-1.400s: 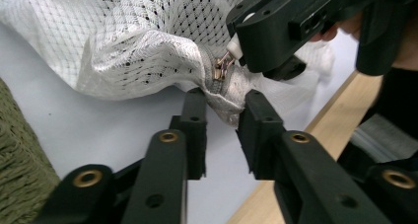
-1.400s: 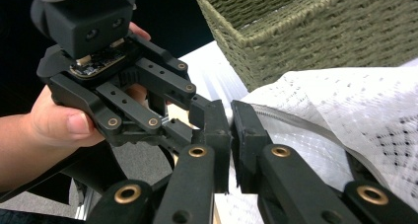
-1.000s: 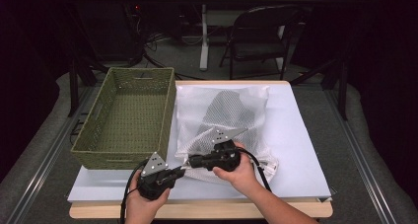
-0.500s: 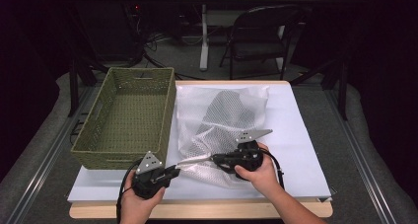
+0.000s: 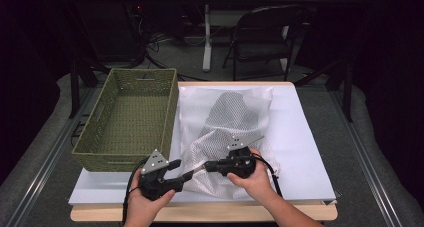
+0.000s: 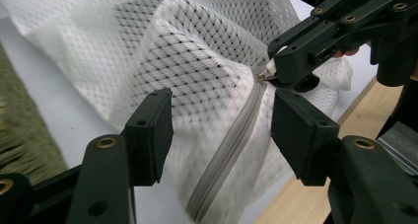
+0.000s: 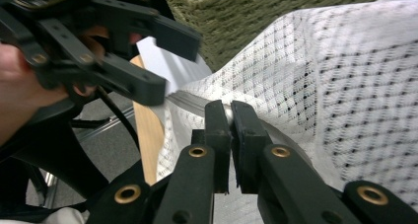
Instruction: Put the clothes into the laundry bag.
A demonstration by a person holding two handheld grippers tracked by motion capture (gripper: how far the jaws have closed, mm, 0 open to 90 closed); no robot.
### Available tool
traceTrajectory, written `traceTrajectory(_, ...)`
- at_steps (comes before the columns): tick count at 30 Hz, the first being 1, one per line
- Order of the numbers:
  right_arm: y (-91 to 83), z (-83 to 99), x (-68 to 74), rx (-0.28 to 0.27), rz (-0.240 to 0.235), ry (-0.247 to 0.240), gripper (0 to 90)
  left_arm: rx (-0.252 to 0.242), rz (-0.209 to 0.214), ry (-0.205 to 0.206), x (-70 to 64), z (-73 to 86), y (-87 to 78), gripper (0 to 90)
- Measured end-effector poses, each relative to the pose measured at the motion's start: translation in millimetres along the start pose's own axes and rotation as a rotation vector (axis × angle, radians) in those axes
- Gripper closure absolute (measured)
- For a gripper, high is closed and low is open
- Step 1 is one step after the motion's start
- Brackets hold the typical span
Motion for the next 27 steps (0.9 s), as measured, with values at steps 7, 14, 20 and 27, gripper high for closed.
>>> traceTrajectory(7, -1.2, -7.0, 8.7, -0.042, -0.05, 0.029, 86.9, 0.073, 0.012, 0.055, -8.4, 7.3, 16.5, 61.4)
traceTrajectory(14, -1.3, -3.1, 7.0, -0.03, -0.03, 0.016, 86.9, 0.098, 0.012, 0.077, -7.4, 11.3, 16.7, 84.8)
traceTrajectory(20, -11.0, -2.1, -0.8, -0.026, 0.01, 0.002, 87.0, 0.087, -0.005, 0.056, -0.9, 11.6, 12.6, 85.8)
traceTrajectory(27, -47.0, -1.5, -13.4, -0.058, 0.06, 0.01, 87.0, 0.081, -0.026, 0.028, 11.5, 13.7, 7.1, 85.8)
Point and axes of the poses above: each handheld gripper's, and its own axes: y roughly forward along the jaws, z roughly out of its underside, x roughly to its left, the point moved 9 cm from there along y, roughly forward along the jaws, and after that the axes turned 6 degrees about -x, right-handed, at the moved point
